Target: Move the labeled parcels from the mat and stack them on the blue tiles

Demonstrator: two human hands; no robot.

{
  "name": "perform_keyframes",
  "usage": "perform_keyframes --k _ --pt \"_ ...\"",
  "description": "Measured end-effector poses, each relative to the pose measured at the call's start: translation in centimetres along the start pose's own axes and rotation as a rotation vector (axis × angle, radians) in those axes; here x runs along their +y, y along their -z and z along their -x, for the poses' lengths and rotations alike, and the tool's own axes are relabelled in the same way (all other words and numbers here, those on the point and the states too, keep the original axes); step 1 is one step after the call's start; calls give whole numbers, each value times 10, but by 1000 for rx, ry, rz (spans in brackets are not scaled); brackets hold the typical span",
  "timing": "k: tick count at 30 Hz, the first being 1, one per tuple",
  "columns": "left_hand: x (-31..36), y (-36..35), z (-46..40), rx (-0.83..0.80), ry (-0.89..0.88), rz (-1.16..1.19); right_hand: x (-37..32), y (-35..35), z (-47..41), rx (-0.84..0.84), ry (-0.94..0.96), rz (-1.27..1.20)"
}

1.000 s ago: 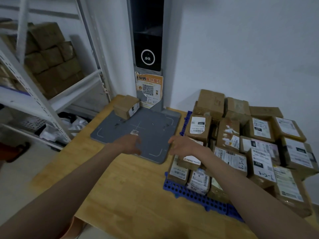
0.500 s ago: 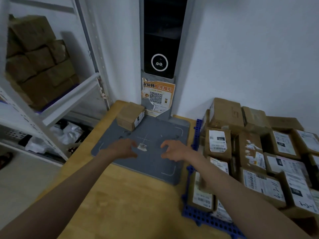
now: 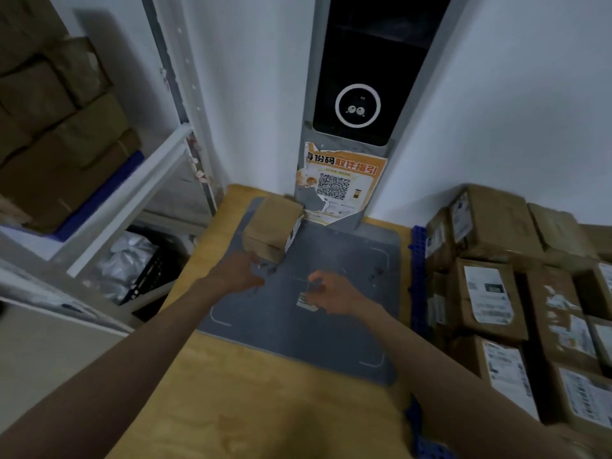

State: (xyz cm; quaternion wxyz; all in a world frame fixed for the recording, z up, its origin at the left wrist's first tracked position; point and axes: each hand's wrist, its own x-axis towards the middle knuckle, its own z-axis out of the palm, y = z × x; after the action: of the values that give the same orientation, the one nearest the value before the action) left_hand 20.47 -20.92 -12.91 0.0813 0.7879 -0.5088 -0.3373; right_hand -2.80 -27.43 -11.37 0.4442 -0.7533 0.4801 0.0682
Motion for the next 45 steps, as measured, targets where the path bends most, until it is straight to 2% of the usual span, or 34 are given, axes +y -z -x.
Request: perform_keyframes --k 14,19,22,27,35,38,41,45 --pt "-27 -1 -103 99 38 128 -21 -19 -144 -34 -150 -298" --pt "-34 -8 -123 78 -23 153 -16 -24 -164 27 -105 -318" --pt "-30 -16 -120 93 -41 184 -11 -31 -168 64 12 -428" --pt "-17 -39 -91 89 -18 96 3 -42 -147 122 33 -547" --pt "7 -104 -6 90 -76 149 64 -73 -50 189 -156 -677" --pt "21 -124 20 77 -47 177 81 -81 -19 214 -238 -739" --pt "35 -136 34 43 -47 219 91 -84 5 260 -213 -829" --pt "39 -143 43 -5 -26 309 95 -78 19 303 -209 -796"
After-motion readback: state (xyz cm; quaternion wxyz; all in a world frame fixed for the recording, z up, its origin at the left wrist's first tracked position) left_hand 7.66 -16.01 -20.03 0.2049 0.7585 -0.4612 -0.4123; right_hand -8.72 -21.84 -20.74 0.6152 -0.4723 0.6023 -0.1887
